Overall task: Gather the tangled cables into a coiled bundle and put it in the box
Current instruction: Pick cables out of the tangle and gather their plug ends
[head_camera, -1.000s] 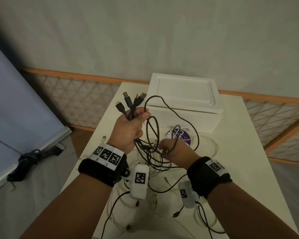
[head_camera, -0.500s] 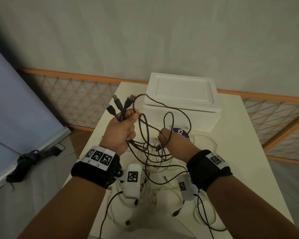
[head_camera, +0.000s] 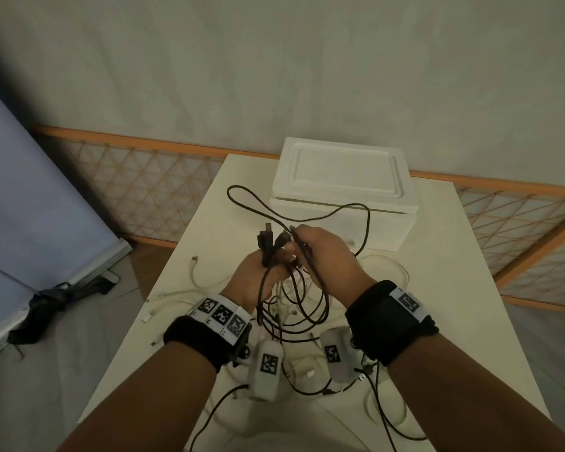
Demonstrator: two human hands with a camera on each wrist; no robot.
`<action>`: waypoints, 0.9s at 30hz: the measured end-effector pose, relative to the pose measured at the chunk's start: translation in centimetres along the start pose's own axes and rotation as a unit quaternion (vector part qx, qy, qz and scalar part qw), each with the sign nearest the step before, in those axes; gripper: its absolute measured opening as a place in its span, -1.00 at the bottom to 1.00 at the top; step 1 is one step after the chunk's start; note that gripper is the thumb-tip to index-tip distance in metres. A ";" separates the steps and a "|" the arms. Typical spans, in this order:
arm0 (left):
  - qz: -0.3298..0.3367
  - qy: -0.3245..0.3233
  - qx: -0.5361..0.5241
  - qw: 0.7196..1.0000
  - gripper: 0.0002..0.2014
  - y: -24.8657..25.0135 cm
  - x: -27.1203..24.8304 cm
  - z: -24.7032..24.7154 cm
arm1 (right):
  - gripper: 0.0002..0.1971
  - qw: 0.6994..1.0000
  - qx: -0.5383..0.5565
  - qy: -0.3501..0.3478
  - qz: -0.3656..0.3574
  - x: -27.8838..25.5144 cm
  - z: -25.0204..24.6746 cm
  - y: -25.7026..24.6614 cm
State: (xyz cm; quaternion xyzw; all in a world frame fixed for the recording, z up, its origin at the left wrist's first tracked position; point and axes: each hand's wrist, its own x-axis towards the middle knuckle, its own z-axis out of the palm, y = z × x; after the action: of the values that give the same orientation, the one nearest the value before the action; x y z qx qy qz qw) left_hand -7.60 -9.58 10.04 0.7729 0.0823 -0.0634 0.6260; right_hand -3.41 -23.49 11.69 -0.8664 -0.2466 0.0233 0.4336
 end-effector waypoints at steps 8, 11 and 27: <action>-0.052 0.049 0.186 0.980 -0.90 -4.4 1.9 -4.2 | -0.84 0.980 -0.079 0.179 0.044 -0.4 -5.9 0.3; -0.073 0.151 0.167 0.972 -0.74 -4.0 1.7 -6.1 | -0.78 0.941 -0.272 0.098 0.178 -0.2 -8.4 3.5; 0.031 0.067 -0.319 0.945 -0.49 6.1 -1.5 -5.1 | -0.39 0.973 0.029 -0.229 0.030 1.0 2.6 -6.3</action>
State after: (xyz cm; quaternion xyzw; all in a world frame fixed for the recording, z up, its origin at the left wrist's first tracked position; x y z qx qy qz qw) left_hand -7.78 -5.95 17.25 0.5378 0.1158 0.0380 0.8342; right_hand -5.78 -18.01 15.03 -0.8323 -0.3126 0.2406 0.3894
